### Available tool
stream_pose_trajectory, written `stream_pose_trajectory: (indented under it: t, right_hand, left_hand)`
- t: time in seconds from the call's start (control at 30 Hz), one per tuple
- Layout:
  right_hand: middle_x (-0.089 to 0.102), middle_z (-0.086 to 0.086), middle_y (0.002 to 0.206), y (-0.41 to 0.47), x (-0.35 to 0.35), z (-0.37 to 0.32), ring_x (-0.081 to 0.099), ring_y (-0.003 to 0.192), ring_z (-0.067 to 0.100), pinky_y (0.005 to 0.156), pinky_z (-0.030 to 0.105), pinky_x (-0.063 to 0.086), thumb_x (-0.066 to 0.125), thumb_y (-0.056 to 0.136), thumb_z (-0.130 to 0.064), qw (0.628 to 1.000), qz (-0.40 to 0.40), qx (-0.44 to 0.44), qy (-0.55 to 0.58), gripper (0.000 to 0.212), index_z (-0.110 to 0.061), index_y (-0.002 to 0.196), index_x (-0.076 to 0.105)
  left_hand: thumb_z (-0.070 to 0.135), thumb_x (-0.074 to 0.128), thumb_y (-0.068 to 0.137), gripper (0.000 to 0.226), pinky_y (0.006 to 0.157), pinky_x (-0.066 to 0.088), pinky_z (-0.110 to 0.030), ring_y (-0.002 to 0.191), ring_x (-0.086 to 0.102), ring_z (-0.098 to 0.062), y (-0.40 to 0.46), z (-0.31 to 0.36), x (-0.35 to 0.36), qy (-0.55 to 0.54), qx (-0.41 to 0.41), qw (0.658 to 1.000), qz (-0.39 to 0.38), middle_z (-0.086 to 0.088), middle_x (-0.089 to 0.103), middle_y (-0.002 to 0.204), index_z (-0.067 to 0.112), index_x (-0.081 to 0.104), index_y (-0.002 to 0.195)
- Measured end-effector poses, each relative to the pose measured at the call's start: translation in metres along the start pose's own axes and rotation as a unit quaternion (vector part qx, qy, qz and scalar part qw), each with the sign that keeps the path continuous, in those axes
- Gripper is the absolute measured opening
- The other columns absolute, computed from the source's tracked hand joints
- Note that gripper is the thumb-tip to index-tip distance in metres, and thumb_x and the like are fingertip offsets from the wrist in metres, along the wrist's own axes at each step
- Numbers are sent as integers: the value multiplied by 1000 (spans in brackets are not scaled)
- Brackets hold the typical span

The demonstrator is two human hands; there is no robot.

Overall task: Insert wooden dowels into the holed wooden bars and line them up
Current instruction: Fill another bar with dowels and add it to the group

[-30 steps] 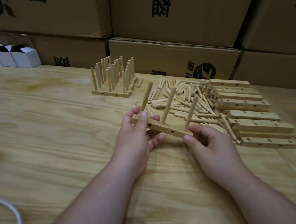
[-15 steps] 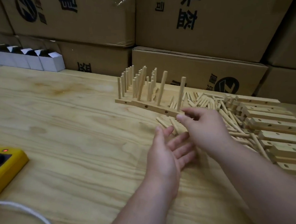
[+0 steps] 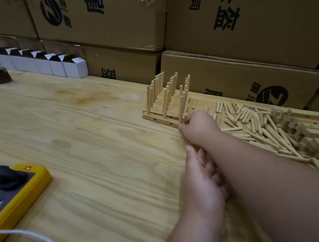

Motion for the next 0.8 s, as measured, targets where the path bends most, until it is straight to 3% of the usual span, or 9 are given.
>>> stream_pose_trajectory:
  t: [0.17,0.47,0.67,0.8]
  right_hand:
    - [64,-3,79,8,-2,0,61,81,23,66,29,47,66,87,-41,999,34,7,-23,22,-23,98,74]
    - [69,-2,88,14,-6,0,64,87,24,68,30,49,67,88,-44,997,55,26,-36,24,-24,97,74]
    - [67,-3,86,-1,-19,4,64,86,24,66,29,46,64,90,-45,997,74,24,-13,23,-24,94,71]
    - [66,-3,75,-35,-52,9,64,78,25,63,31,49,55,93,-37,991,117,-4,66,24,-22,77,64]
  left_hand:
    - [67,27,98,66,104,51,-51,114,69,-24,-3,2,1,-21,-9,1000,7,-5,71,127,27,50,144]
    - [65,34,97,65,88,57,-38,114,70,-24,-3,3,-1,-53,-8,998,13,-9,72,125,21,54,141]
    - [66,37,95,66,76,59,-35,101,74,-25,-2,0,0,-30,-2,1000,-5,-12,76,115,18,59,134]
    - [56,43,98,52,70,53,-39,74,68,-30,-2,-3,3,21,-7,1000,-17,-17,72,88,9,61,109]
Point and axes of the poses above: each hand's wrist, its own y-axis towards the middle knuckle, its own x-axis out of the palm, z = x × y, the point moved 9 cm from there along y, towards the middle knuckle
